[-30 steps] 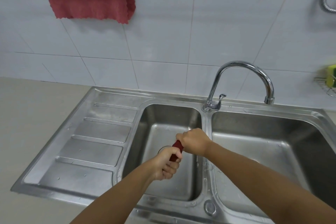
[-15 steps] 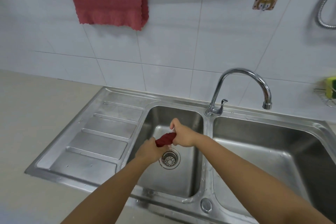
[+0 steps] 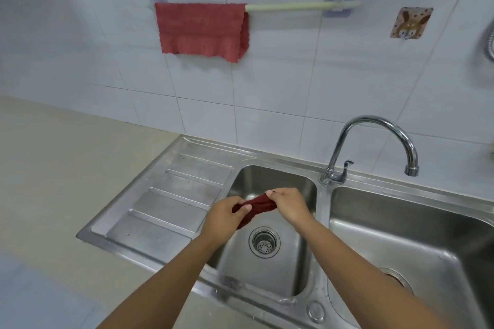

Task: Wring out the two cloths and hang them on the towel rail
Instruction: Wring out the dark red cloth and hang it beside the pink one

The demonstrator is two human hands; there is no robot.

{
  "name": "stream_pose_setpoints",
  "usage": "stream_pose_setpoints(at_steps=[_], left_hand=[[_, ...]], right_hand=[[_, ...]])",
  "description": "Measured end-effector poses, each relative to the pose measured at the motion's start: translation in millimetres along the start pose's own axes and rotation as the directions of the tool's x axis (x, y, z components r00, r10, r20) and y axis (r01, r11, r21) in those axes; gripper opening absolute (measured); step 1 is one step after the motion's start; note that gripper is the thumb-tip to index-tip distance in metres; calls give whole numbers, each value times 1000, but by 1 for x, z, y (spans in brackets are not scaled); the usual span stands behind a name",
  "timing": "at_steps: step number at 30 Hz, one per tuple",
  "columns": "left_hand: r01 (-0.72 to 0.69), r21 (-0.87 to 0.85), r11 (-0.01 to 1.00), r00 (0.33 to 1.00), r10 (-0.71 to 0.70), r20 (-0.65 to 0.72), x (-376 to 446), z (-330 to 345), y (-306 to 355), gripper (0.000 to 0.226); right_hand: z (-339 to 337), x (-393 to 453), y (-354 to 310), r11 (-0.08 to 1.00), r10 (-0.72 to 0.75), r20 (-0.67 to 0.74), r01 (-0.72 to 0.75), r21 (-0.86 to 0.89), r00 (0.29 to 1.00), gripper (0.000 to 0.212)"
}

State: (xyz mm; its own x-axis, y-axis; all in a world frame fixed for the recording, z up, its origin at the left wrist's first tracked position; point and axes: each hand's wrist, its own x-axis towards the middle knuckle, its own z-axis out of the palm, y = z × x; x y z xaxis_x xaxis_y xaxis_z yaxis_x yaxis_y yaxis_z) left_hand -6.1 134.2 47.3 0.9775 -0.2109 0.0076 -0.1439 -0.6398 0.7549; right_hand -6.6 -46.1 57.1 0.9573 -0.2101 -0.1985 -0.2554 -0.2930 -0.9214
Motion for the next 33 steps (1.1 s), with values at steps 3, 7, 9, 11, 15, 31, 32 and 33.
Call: stream_pose_setpoints(at_steps=[3, 7, 9, 11, 15, 31, 32, 33], left_hand=[[27, -95, 995, 999, -30, -26, -2, -1, 0, 12], [82, -313, 946, 996, -90, -11, -3, 0, 10, 5], [121, -403, 907, 991, -131, 3, -3, 1, 20, 5], [153, -481, 863, 987, -159, 28, -2, -1, 26, 5], [187, -523, 832, 982, -180, 64, 3, -5, 27, 9], [157, -268, 950, 979, -185, -83, 18, -14, 33, 19], [149, -240, 959, 982, -172, -79, 19, -15, 34, 19], [141, -205, 969, 984, -159, -76, 21, -16, 35, 19]], right_hand=[[1, 3, -2, 945, 220, 54, -226, 236, 974, 19], [-8, 10, 8, 976, 211, -6, -210, 53, 978, 32], [-14, 13, 9, 983, 170, -38, -172, -60, 985, 40], [-20, 16, 9, 982, 168, -35, -171, -85, 985, 42], [-31, 21, 8, 990, 141, -15, -141, -28, 990, 26], [-39, 3, -36, 994, -112, 222, 112, 15, 969, 29], [-39, 0, -42, 975, -142, 313, 187, -120, 939, 40], [-39, -2, -47, 925, -151, 398, 271, -265, 905, 48]])
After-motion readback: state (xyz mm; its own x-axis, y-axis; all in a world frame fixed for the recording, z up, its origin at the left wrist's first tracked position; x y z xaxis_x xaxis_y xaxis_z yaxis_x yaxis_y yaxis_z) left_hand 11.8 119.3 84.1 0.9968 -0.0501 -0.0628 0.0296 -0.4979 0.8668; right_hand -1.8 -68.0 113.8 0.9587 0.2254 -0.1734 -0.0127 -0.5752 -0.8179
